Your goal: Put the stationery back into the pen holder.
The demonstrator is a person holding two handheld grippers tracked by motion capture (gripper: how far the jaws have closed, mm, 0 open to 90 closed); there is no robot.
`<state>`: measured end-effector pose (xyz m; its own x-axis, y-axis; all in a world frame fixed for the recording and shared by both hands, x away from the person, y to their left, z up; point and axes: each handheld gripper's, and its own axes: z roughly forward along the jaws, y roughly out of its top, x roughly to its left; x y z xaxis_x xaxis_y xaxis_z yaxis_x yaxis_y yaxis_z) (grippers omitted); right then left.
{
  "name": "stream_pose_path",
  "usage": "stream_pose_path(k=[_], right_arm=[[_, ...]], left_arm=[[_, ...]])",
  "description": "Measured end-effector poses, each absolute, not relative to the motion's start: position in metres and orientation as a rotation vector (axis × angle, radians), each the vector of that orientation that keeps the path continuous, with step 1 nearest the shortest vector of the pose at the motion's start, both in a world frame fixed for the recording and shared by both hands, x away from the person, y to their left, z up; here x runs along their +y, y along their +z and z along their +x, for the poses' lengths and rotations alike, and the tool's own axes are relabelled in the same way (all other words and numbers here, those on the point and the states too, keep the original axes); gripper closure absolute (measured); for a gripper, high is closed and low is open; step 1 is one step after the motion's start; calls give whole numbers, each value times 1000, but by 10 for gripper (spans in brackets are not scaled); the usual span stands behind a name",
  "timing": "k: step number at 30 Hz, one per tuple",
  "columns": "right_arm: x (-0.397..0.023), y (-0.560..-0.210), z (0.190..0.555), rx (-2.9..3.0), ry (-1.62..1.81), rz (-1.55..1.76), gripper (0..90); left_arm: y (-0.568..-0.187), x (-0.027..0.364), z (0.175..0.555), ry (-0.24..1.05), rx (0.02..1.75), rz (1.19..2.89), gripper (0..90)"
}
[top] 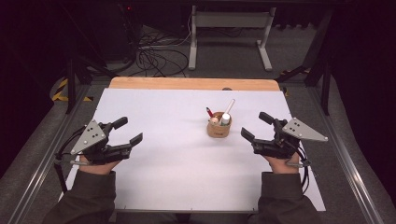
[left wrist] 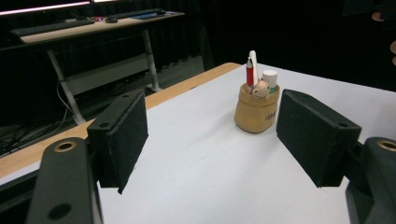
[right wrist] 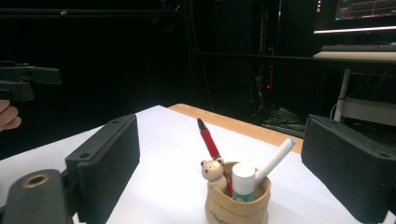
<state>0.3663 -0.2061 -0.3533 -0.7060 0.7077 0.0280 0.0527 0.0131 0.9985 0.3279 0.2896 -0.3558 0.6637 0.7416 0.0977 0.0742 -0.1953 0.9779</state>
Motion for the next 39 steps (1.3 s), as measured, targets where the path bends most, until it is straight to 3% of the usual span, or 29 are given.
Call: stream_pose_path(k=[39], right_arm=[[-233,-350,362,1774,1731,816,109]], left_arm=[[-357,322,318,713,710,1652,255]])
